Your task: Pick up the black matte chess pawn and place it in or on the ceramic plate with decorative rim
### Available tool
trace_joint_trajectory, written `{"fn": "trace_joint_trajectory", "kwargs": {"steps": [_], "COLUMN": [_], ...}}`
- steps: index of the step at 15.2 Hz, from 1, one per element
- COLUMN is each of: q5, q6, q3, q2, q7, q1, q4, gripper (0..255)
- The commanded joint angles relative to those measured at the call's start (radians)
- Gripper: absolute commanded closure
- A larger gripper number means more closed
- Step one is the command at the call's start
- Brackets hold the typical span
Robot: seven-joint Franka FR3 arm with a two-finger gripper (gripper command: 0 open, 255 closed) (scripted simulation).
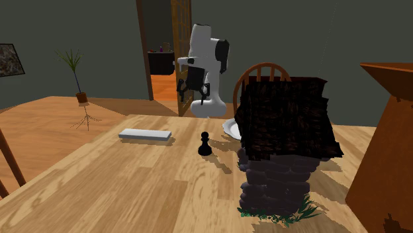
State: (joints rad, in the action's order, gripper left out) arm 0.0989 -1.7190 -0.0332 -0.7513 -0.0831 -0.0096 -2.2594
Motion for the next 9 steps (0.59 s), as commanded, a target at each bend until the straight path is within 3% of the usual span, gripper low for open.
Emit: {"fn": "trace_joint_trajectory", "kwargs": {"steps": [1,9], "q5": [0.0,0.008], "q6": [0.0,-0.015], "q3": [0.0,-0.112], "q2": [0.0,0.326], "q7": [0.0,0.146], "q1": [0.0,-0.009], "q4": [0.0,0.254], "gripper": [0,0]}}
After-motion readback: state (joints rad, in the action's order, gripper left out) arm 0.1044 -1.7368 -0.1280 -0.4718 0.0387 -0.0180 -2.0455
